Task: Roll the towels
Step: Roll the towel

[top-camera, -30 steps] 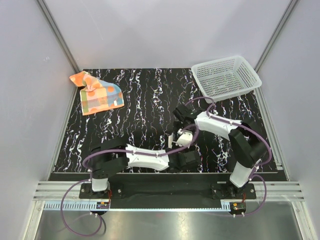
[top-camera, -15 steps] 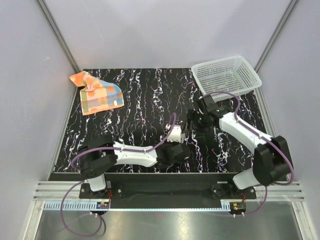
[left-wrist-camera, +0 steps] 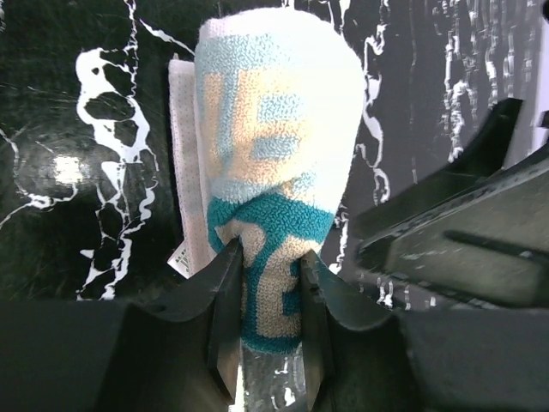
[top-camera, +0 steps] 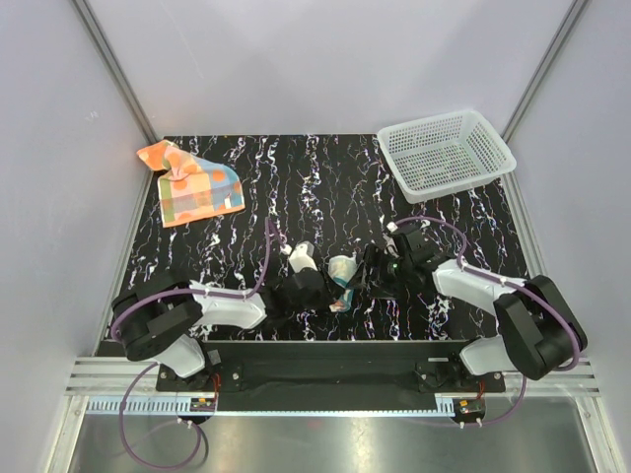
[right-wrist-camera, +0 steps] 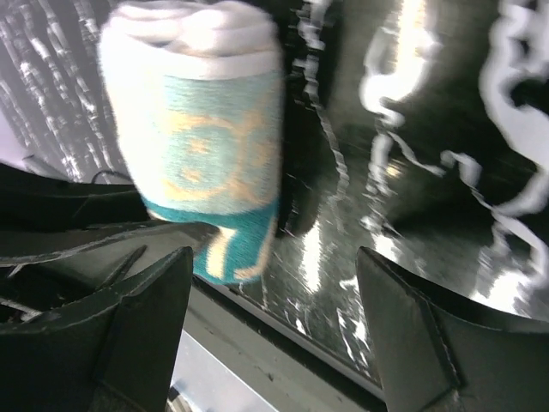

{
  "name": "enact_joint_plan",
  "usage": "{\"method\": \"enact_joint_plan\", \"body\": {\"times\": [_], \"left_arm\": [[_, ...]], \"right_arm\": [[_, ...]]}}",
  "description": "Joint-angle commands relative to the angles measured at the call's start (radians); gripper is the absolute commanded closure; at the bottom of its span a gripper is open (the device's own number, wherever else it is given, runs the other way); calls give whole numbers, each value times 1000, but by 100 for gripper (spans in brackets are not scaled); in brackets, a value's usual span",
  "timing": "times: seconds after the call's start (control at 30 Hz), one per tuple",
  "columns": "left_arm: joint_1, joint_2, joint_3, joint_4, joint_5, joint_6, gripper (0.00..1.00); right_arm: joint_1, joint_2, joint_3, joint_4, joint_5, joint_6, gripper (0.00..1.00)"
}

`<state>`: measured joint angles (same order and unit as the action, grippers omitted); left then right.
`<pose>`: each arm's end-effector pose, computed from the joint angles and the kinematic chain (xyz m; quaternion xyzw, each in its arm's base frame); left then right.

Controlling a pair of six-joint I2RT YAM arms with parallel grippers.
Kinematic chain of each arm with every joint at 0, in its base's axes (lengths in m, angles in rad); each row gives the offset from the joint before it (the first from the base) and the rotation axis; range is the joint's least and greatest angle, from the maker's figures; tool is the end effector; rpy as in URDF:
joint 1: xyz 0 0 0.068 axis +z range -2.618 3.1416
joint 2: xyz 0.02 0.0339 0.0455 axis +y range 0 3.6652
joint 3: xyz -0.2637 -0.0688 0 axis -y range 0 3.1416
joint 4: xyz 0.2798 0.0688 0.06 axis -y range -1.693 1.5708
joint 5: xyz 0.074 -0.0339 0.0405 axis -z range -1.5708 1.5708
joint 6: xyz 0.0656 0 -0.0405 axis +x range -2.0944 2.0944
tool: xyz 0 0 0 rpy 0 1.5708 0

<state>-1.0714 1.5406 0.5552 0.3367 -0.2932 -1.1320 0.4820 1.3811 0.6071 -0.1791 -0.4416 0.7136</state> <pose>0.1726 -0.2768 0.0944 -0.0918 0.8836 -0.3334 0.3157 0.2435 0.1590 0.1111 0.0413 0.9310 0.3394 0.1277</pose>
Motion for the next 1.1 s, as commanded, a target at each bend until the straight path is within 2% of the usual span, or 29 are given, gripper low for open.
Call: {"method": "enact_joint_plan", "body": {"times": [0.0, 0.13, 0.37, 0.5, 0.83, 1.07], "left_arm": [[10, 62, -57, -79, 118, -31, 100], [24, 70, -72, -54, 147, -52, 100], [37, 72, -112, -15, 166, -69, 100], [41, 76, -129, 16, 172, -69, 100], [44, 131, -124, 67, 207, -66, 100], [45, 141, -123, 71, 210, -64, 100]], "right_arm": [[38, 10, -13, 217, -34, 20, 17], [78, 47, -21, 288, -8, 32, 16], [86, 131, -26, 395, 23, 58, 25], [92, 206, -17, 446, 17, 67, 27], [142, 248, -32, 625, -2, 110, 19], [148, 225, -40, 642, 66, 132, 17]]}}
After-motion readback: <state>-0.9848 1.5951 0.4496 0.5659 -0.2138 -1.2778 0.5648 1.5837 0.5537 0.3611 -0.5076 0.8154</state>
